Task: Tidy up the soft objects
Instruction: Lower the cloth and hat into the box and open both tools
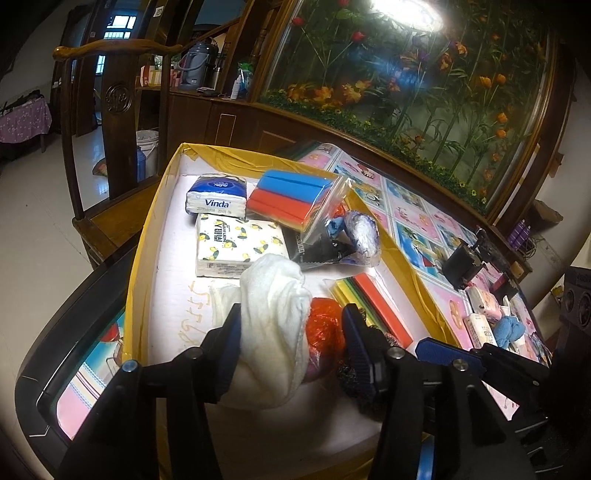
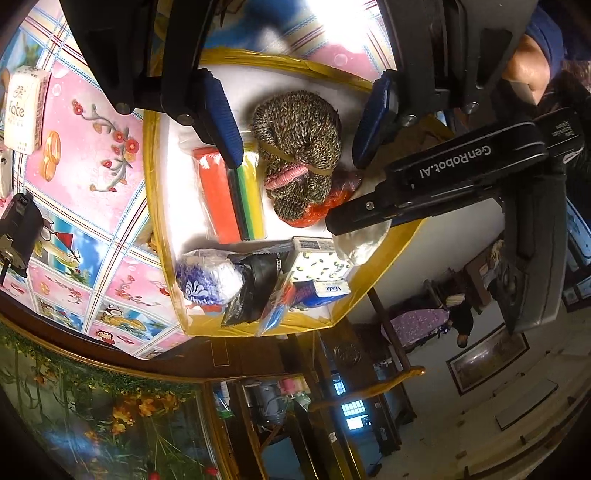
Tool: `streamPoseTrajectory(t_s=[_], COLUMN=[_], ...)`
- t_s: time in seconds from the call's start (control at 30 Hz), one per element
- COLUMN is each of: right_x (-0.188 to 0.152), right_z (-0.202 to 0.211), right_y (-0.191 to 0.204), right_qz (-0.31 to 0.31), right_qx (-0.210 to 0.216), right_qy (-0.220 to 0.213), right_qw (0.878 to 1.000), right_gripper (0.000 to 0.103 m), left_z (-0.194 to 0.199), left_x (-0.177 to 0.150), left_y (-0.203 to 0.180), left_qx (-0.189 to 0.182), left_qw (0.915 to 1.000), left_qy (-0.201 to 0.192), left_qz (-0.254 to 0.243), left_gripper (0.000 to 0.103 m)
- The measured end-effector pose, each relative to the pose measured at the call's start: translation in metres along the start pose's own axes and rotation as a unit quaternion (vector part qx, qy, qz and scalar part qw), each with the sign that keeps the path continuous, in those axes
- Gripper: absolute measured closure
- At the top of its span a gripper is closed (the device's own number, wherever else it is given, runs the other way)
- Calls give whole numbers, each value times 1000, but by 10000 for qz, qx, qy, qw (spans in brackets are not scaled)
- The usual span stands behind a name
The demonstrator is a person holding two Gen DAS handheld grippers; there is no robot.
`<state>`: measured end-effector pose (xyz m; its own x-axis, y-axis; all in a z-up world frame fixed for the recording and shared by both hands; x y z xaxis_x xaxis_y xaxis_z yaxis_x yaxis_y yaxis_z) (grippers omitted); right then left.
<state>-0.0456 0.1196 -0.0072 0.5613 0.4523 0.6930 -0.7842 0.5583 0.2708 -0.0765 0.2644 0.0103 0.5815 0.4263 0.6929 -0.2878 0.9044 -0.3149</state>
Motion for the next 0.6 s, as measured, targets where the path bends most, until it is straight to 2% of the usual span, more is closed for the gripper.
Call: streamPoseTrajectory(t_s=[0.13,0.4,0.6], right_x=[0,2,3], right_z=[12,33,53], right_y=[-2,-13,-27], right_qz=[-93,-368,-642], right_qx=[88,169,218], right_qy=[-169,-444,-674], right_qw=[9998,9982,9954], right_gripper=[36,35,34], left_z=[1,2,3], left_x=[0,2,3], left_y=[1,1,-1], left_qx=[-49,-56,-118], left_qw=[10000,10000,9999], left_qy=[-35,-60,-65], left_qz=[6,6,-77], left_gripper=[40,36,26])
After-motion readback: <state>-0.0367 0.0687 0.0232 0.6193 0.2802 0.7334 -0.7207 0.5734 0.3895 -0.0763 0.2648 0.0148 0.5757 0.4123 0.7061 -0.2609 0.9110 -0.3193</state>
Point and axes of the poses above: each gripper's, at about its wrist camera, not at the fingertips, and z roughly against the way its jaws point, y to its left, x to its top, the point moved 5 cm from there along -z, roughly the way its jaws point, and after that the axes turned 3 degrees about y, right-handed, at the moved point
